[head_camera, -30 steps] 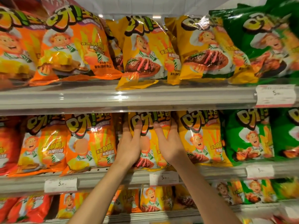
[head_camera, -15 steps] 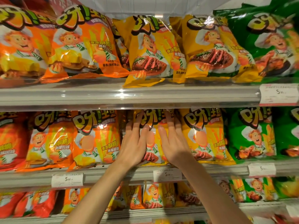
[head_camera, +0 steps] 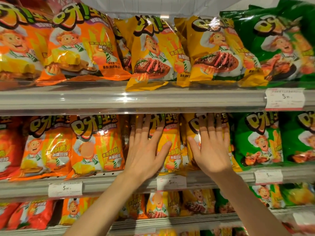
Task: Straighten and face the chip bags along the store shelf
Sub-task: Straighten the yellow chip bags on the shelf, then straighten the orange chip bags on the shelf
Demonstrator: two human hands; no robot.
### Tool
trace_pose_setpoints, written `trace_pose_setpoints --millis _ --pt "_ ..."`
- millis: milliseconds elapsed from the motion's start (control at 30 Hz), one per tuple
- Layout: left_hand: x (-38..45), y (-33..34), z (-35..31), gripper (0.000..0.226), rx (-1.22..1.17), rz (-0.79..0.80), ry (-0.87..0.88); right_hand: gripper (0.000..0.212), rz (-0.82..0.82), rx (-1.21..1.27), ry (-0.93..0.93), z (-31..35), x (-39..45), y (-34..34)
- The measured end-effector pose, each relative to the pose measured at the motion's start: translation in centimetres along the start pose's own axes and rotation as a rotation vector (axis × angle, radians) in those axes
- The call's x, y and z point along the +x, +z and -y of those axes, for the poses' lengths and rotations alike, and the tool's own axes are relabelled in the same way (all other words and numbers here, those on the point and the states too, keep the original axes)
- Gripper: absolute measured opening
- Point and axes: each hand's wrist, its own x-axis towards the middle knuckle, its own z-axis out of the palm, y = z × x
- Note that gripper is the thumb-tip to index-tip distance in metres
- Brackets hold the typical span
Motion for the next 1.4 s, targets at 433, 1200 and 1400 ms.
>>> trace_pose_setpoints --millis 433,1200,1400 --pt "0.2 1.5 -0.4 0.063 0.012 -0.047 -0.005 0.068 -0.008 -0.008 -0.009 -0.8 0.1 0.6" --pt "-2.1 -1.3 2.5 0.065 -0.712 0.119 -0.326 0.056 0.082 0.565 -0.057 6.4 -4.1 0.2" --pt "-5.9 -4.4 4.1 0.050 -0.847 0.017 -0.324 0.049 -0.009 0.730 0.080 6.2 -6.8 -2.0"
